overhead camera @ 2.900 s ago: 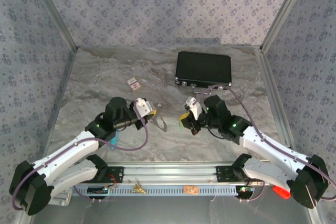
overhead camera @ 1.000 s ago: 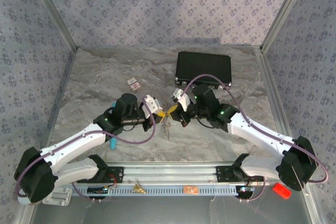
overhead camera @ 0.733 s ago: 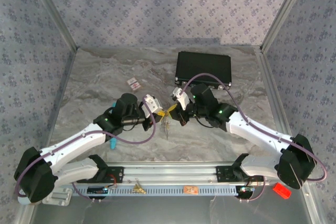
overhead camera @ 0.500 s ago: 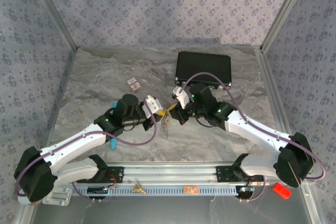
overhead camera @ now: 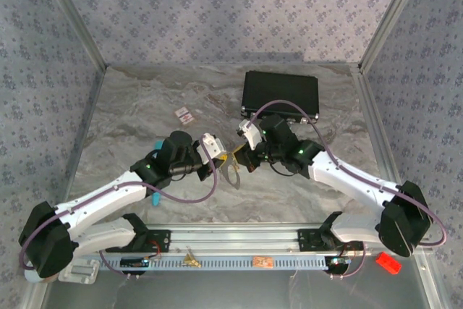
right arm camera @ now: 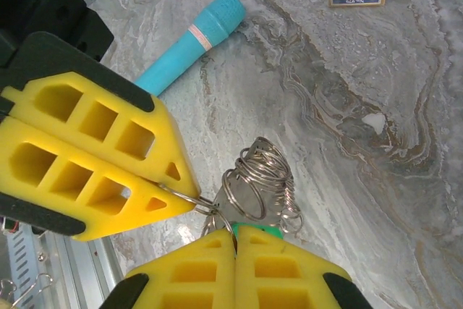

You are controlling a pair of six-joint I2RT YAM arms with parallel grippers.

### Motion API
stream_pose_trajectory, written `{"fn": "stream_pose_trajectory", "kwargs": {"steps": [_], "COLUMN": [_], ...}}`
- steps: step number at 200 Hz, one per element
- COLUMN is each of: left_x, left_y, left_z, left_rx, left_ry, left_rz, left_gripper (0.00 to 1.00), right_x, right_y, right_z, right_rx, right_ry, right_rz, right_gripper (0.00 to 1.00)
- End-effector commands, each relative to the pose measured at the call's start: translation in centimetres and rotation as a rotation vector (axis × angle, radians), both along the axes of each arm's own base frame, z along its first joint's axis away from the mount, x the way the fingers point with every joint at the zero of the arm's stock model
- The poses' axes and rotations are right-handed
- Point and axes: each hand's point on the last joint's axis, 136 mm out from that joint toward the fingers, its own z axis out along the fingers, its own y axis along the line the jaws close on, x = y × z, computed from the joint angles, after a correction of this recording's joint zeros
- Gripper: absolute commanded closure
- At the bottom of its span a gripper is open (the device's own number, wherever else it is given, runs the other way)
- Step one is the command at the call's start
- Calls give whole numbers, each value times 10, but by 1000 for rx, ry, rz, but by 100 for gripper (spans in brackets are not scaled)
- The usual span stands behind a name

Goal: Put the keys on the keyring

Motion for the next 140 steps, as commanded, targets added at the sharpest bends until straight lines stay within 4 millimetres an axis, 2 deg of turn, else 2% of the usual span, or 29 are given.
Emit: {"fn": "stream_pose_trajectory", "kwargs": {"steps": [1,27,43,104,132,140], "left_x": [-4,-5,-5,-4,-4,-4], "left_y": [-10,-10,-10,-8,-8,-8], "left_z": [28,35,40,50,52,53], "left_rx": [-61,-93,-115,-180,-187,-192], "left_ry": [-49,-44,-41,-62,-72,-74], "left_rz": [-42,-38,-32,-19,-21,-21], "left_gripper": [100,100,100,100,100,100], "right_x": [-2,1,6,4,3,4], "right_y": [-2,-17,-25,-17,-16,-18], "right_z": [22,29,33,25,22,23], "right_rx": [28,-26,-41,-11,-14,-20], "right_ry": [-125,-328,-386,-214,-188,-200], "right_rz": [40,60,54,71,75,72], "right_gripper": [100,100,100,100,100,88]}}
